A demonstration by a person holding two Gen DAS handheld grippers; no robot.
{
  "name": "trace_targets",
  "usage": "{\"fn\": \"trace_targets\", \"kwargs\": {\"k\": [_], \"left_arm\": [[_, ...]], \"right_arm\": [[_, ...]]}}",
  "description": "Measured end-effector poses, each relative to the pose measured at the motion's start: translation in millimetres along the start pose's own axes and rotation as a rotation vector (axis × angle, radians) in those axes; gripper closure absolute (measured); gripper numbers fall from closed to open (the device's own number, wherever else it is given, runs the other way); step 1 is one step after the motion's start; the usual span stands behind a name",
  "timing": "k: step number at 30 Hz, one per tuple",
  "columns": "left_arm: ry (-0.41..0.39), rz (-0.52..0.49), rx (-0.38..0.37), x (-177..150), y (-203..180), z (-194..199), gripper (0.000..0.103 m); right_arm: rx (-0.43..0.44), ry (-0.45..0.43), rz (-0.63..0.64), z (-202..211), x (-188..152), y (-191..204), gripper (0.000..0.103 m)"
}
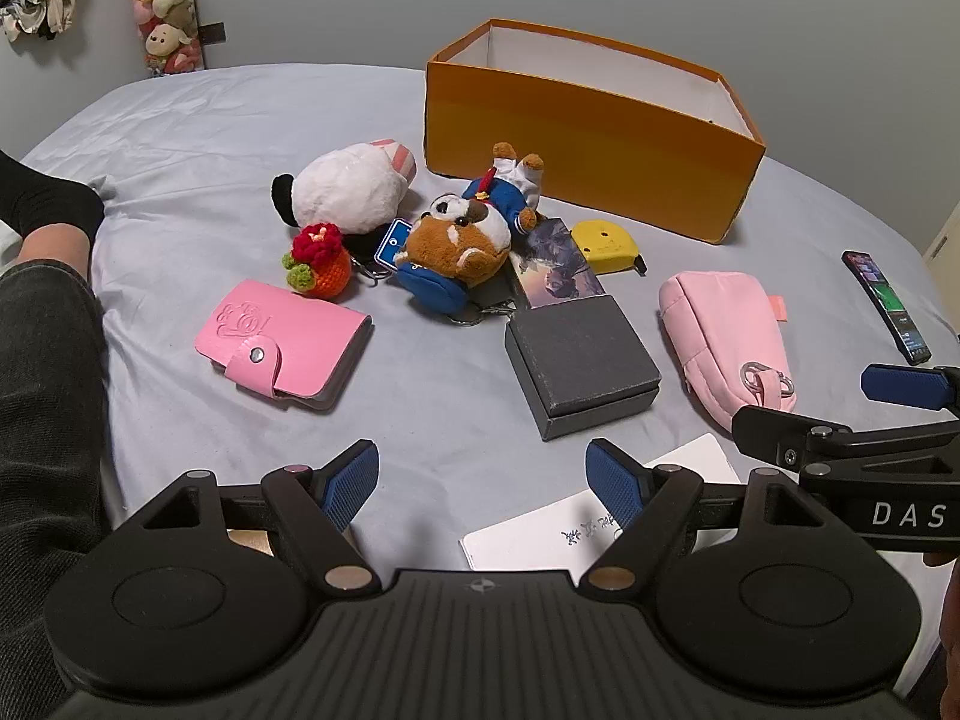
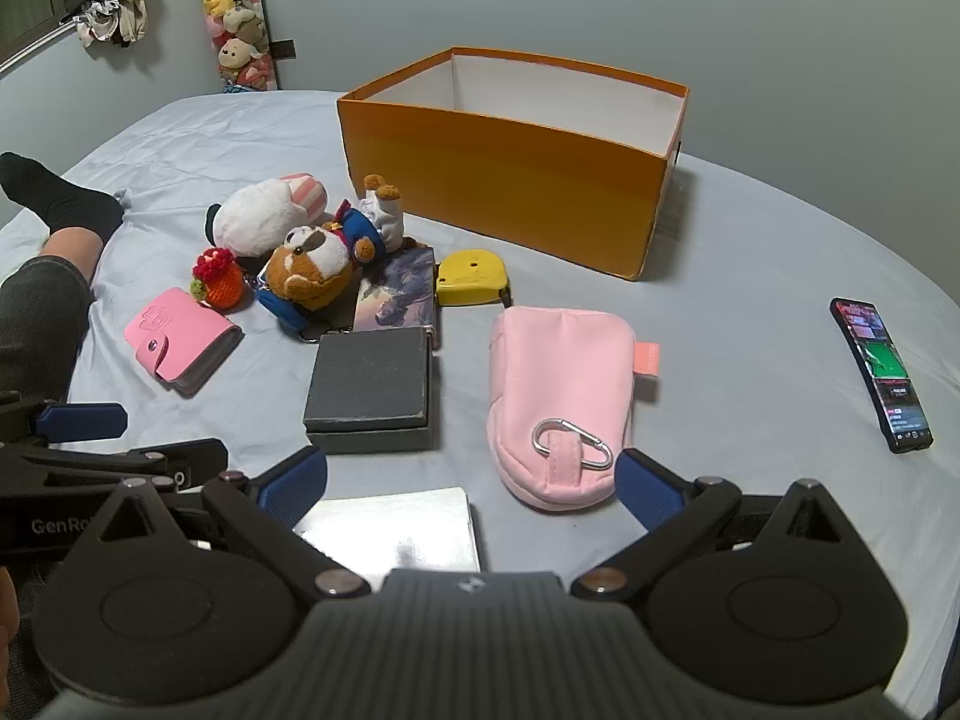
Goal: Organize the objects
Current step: 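Grasp the gold square box with the left gripper while the right gripper approaches the pink pouch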
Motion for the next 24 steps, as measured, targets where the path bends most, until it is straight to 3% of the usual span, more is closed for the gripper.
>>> {"fn": "trace_targets", "kwargs": {"k": [16, 24], "left_arm": [[0.016, -0.032, -0.010, -12.0, -2.8, -1.3, 0.011], [0.030, 0.011, 0.026, -27.4, 21.4, 1.7, 0.011]], "right_arm": [[-0.004, 0.000, 0.003, -1.3, -0.3, -2.5, 0.001], [-0.015, 0.009, -0.005, -8.4, -0.8, -8.2, 0.001]]}}
Point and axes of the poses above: each gripper's, at about its wrist camera, not at the fingertips, and z roughly against the way its jaws point, y to its left, x to its top, the point moved 9 cm from there along -z, roughly the way its jaws point, and after that the axes turned 3 degrees about -x, right-handed, at the moved point
